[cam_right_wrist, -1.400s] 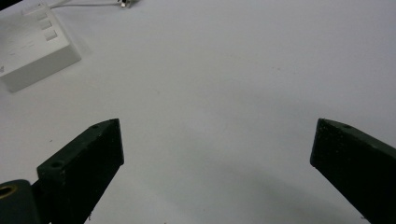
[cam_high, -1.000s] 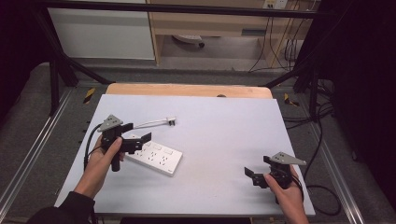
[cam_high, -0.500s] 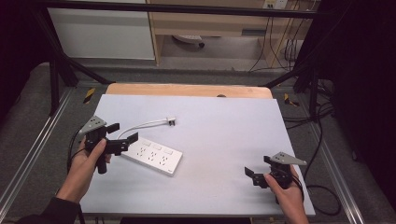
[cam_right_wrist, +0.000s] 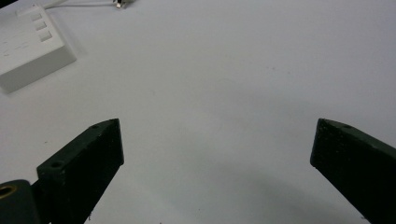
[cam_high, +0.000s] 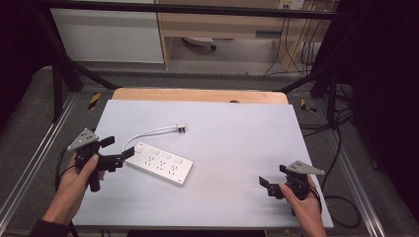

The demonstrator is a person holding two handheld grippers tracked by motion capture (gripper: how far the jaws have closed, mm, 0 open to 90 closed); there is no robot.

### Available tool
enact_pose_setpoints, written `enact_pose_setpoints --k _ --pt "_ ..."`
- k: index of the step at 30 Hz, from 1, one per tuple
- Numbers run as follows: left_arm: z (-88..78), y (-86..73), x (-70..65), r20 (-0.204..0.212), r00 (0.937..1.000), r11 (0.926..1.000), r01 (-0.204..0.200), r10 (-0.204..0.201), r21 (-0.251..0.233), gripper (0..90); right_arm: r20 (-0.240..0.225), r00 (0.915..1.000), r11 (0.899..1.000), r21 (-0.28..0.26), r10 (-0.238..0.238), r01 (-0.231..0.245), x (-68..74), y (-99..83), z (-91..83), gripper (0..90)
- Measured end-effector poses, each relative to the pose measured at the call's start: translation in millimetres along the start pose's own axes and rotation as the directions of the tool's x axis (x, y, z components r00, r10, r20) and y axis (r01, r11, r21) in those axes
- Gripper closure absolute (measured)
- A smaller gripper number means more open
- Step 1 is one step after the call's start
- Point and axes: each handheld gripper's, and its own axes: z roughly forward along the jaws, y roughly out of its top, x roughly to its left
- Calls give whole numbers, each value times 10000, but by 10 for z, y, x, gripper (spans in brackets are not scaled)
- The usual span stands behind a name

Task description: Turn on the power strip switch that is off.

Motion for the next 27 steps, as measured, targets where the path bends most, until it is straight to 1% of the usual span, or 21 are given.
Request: enact_pose_setpoints --k 6,10,11,13,16,19,22,24,27 --pt "-135 -201 139 -324 9993 9998 185 -187 -55 80 24 10000 10000 21 10 -10 -2 -1 2 31" --pt "-183 -393 204 -446 9986 9996 284 -284 -1 80 51 10000 10000 17 -3 3 -8 -1 3 31" --pt "-188 -444 216 -527 9980 9994 358 -358 -20 82 58 10000 10000 24 18 -18 -8 -2 3 31" --pt "-187 -543 229 -648 9972 9992 388 -382 83 88 66 10000 10000 37 15 -16 -10 -2 8 31" --pt "-155 -688 216 -678 9970 9988 396 -376 278 91 93 10000 10000 44 -6 5 -11 -3 13 31" --pt "-112 -820 176 -575 9979 9975 342 -307 615 92 148 9999 10000 78 11 -12 -17 -6 9 31" --pt "-96 -894 110 -501 9987 9961 142 -98 873 94 230 9997 9999 110 40 -43 -26 -12 8 29" --pt "-88 -929 49 -376 9991 9930 -128 173 1175 94 295 9996 9998 183 9 -15 -34 -16 19 29" --pt "-76 -977 -44 -198 9991 9886 -342 375 1468 91 547 9985 9985 552 -77 47 -44 -33 47 29"
